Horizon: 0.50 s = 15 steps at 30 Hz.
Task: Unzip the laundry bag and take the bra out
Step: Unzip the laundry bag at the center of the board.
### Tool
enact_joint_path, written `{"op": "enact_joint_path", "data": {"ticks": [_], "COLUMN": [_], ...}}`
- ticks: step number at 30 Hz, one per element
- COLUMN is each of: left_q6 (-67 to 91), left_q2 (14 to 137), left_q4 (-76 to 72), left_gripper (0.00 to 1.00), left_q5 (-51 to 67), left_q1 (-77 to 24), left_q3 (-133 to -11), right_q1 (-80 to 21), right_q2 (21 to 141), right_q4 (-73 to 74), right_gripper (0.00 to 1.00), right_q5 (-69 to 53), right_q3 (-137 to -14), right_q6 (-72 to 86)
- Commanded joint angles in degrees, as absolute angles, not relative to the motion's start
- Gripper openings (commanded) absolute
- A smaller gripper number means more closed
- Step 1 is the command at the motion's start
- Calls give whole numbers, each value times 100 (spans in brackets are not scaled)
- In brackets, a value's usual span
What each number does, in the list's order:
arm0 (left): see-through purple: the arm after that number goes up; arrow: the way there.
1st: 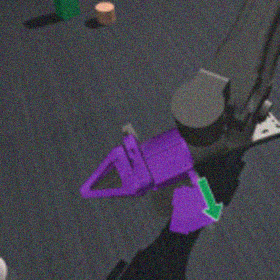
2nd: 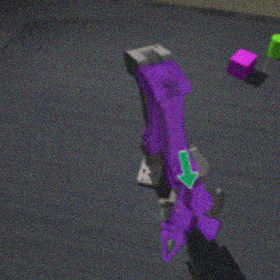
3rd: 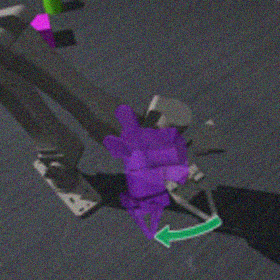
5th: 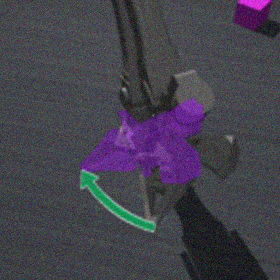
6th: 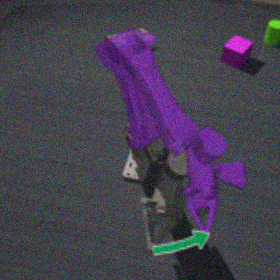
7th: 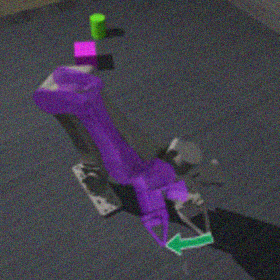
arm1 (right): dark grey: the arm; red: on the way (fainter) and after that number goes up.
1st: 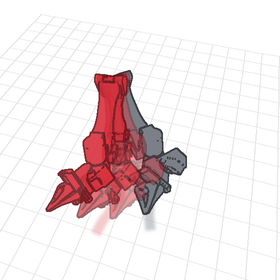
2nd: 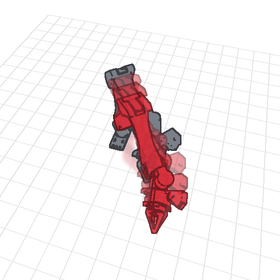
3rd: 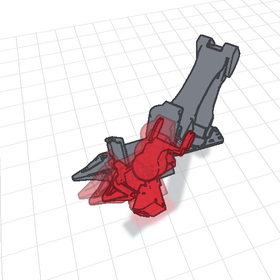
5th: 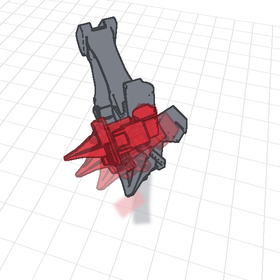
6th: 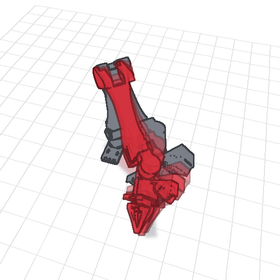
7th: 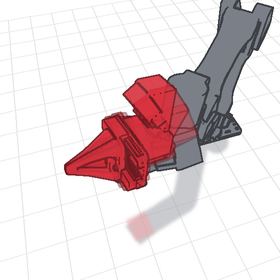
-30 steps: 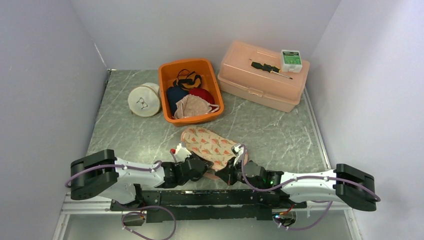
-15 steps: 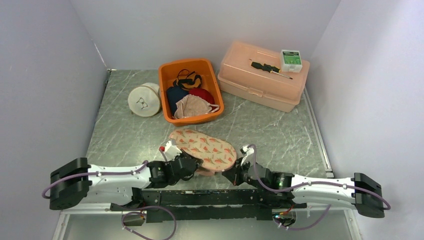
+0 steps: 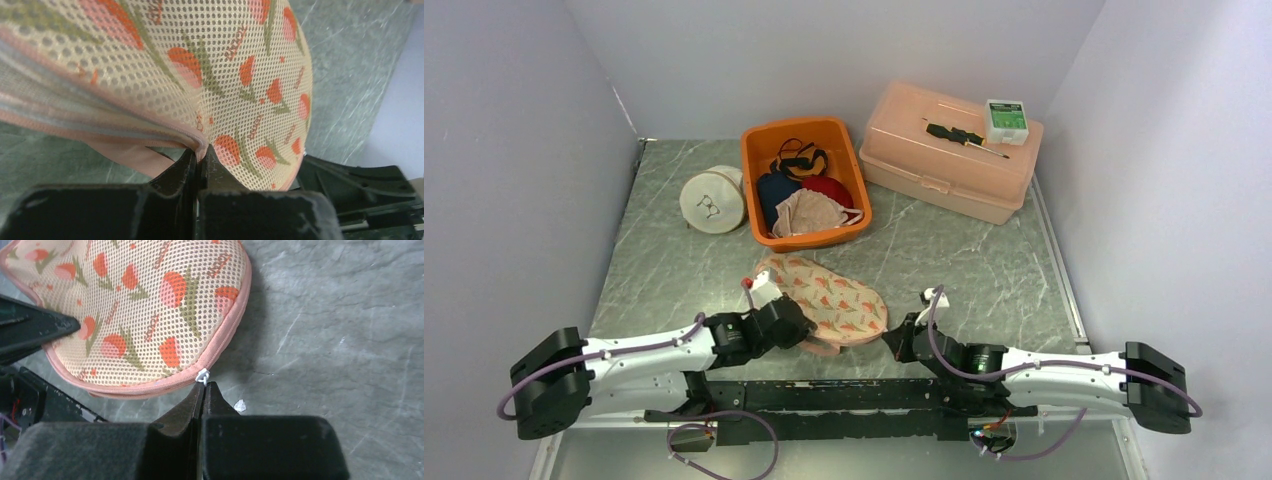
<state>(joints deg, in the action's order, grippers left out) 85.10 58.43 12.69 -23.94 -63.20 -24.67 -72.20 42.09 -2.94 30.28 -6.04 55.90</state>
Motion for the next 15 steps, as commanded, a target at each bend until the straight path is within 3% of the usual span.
{"op": "enact_joint_path", "data": {"ticks": [1,15], "left_q6": [7627,5898], "left_q2": [6145,9036], "left_q4": [1077,-799], "left_gripper": [3,3], "left_q5": [-1779,-228], "left_q1": [-6196,-6170], "left_q3": [-2449,-4129], "right_q1": [-7180,-7439], "right_q2": [4174,2808], "right_q4": [-28,438], "right_gripper": [0,0], "right_q5": [3949,3520], "right_q3": [-753,-379], "right_q6": [5537,5686]}}
